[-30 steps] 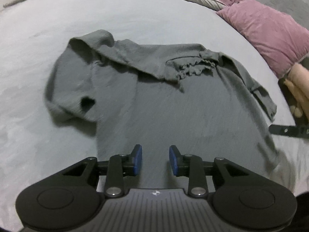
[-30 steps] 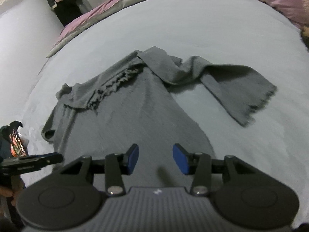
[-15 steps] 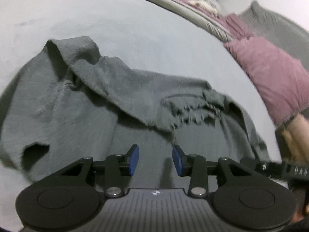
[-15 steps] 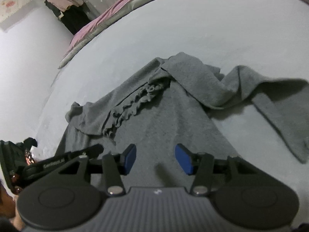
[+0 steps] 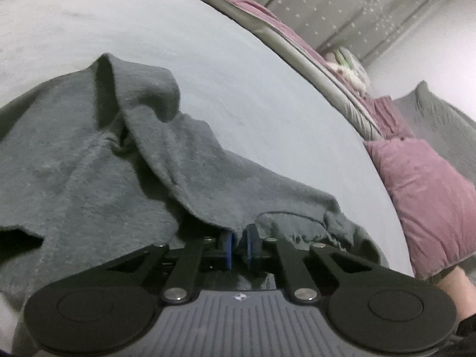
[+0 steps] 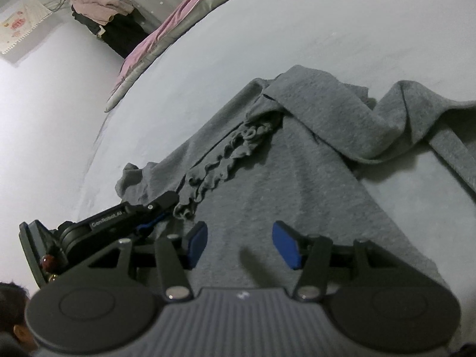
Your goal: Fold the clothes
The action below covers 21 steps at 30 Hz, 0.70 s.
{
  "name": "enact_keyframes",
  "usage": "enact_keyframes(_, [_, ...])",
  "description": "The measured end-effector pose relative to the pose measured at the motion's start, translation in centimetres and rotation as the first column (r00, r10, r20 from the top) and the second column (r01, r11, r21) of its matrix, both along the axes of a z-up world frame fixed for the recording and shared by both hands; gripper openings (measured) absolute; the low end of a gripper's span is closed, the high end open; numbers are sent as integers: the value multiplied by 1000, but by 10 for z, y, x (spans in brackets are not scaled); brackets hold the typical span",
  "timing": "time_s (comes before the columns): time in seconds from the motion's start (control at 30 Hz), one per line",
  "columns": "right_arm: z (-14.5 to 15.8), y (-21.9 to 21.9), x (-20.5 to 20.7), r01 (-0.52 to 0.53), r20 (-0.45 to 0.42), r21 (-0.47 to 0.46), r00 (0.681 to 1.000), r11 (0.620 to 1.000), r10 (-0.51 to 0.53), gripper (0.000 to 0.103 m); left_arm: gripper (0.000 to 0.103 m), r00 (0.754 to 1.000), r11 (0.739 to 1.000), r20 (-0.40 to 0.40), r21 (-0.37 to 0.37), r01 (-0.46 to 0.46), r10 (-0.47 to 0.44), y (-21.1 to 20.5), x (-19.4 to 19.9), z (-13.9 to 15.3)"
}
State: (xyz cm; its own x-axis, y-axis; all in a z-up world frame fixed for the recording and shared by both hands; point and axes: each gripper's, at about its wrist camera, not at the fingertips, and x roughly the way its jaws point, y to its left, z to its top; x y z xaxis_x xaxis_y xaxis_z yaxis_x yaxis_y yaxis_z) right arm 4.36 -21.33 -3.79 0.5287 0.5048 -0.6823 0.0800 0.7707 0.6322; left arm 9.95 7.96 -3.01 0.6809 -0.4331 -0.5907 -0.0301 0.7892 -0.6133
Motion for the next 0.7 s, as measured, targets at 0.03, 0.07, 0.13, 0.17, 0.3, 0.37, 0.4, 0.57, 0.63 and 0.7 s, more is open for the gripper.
enact_keyframes(0.03, [0,-1,0,5,2,5,1000,1000,-5,52,5,1000,1000,4,-4,-4,4,0,-3,2])
enact_keyframes(0.07, [0,-1,-1,11,3,12,1000,1000,-11,53,5,1000,1000,7,-7,-7,7,1,-6,3])
enact_keyframes(0.13, [-2,-5,-4,29,-4,50,1000,998,-29,53,5,1000,1000,15,-14,-14,14,2,-11,7])
enact_keyframes(0.17, [-3,-7,-5,39,-11,82,999,996,-38,54,5,1000,1000,18,-18,-17,18,2,-14,9])
enact_keyframes(0.3, [-2,-12,-10,72,-19,146,997,987,-70,56,5,999,999,33,-32,-31,32,4,-25,16])
enact_keyframes(0.37, [1,-13,-14,79,-17,167,997,983,-78,57,5,999,999,38,-40,-37,38,5,-32,19])
enact_keyframes(0.4, [2,-13,-16,81,-16,176,997,981,-79,57,5,999,998,36,-46,-35,37,6,-37,21])
enact_keyframes(0.57, [0,-1,-29,79,-47,274,997,958,-68,57,5,1000,996,19,-91,-22,24,8,-65,27])
enact_keyframes(0.63, [-1,5,-35,78,-61,316,996,946,-62,57,5,1000,994,9,-106,-13,14,7,-77,29])
enact_keyframes(0.7, [-2,11,-40,78,-75,357,996,931,-55,57,5,1000,993,-1,-117,-4,4,5,-90,31])
